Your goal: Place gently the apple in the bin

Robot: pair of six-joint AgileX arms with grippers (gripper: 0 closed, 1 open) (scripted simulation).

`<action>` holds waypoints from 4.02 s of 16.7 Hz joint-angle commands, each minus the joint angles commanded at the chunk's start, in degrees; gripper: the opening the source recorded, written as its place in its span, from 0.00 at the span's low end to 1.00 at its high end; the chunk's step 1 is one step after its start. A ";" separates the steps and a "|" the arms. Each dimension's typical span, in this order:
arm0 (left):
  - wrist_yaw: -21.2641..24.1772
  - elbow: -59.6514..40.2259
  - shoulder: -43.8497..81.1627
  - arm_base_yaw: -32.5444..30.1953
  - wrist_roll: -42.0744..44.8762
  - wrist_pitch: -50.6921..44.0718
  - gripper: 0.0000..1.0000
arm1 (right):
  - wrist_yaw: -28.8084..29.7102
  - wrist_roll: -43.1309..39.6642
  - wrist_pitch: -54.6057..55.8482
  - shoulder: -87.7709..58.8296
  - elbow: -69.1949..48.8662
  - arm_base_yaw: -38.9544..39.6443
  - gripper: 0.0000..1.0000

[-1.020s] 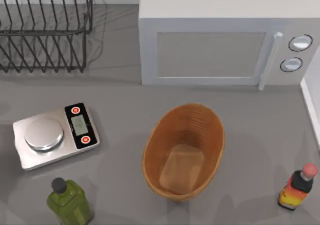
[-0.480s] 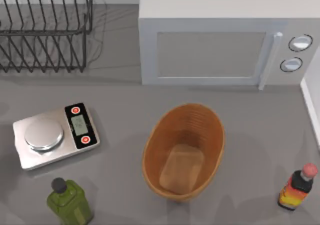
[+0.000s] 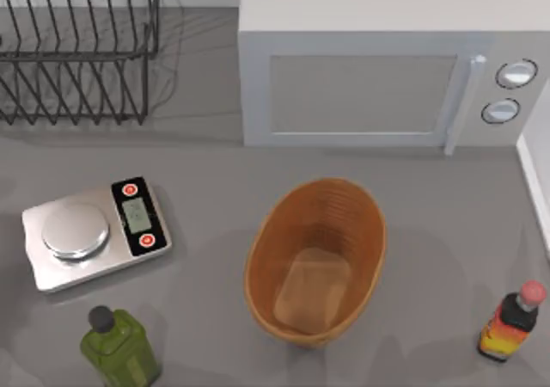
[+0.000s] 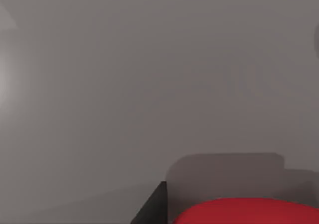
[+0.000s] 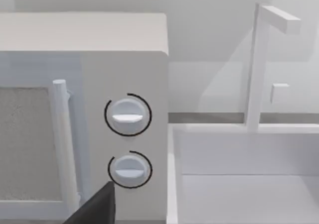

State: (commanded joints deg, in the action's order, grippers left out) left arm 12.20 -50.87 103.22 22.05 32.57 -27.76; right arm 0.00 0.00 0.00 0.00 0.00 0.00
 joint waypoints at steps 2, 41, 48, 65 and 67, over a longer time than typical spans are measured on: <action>0.00 0.00 0.00 0.00 0.00 0.00 0.00 | 0.00 0.00 0.00 0.00 0.00 0.00 1.00; -5.09 -40.92 1.98 -15.78 1.46 -46.57 0.00 | 0.00 0.00 0.00 0.00 0.00 0.00 1.00; -10.19 -59.98 13.25 -34.51 2.38 -56.78 0.00 | 0.00 0.00 0.00 0.00 0.00 0.00 1.00; -17.60 -96.28 36.24 -77.50 7.37 -78.16 0.00 | 0.00 0.00 0.00 0.00 0.00 0.00 1.00; -17.60 -96.28 36.24 -77.50 7.37 -78.16 0.00 | 0.00 0.00 0.00 0.00 0.00 0.00 1.00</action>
State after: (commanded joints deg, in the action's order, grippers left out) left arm -5.41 -147.15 139.45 -55.45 39.93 -105.92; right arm 0.00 0.00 0.00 0.00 0.00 0.00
